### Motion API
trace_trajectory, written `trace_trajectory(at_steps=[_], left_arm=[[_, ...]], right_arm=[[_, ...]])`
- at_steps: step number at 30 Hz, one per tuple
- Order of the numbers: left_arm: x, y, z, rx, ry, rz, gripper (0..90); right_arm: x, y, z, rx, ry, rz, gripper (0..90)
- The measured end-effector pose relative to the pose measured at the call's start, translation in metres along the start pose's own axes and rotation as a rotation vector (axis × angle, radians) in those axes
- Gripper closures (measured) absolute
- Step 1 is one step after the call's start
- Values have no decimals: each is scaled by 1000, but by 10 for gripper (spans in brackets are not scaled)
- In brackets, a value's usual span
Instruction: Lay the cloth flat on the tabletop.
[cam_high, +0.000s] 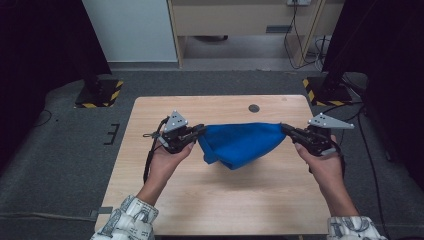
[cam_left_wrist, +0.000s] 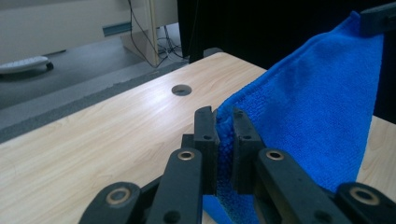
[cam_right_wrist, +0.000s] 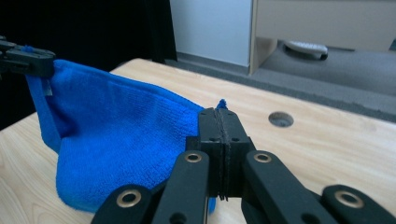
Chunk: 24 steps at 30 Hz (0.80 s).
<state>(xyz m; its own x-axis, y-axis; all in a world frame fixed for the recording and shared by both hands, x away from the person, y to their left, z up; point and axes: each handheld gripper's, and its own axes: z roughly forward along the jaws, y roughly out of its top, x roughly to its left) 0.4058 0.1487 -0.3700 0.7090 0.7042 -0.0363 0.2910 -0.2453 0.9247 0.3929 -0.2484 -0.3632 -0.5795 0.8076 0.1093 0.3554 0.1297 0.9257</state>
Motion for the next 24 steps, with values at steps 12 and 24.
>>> trace_trajectory(at_steps=[12,24], left_arm=[[-11,37,-46,-85,-45,27,829],[9,12,-25,-25,-31,-10,816]], right_arm=[[11,27,-28,-67,9,-26,898],[11,19,-8,-41,6,-38,898]])
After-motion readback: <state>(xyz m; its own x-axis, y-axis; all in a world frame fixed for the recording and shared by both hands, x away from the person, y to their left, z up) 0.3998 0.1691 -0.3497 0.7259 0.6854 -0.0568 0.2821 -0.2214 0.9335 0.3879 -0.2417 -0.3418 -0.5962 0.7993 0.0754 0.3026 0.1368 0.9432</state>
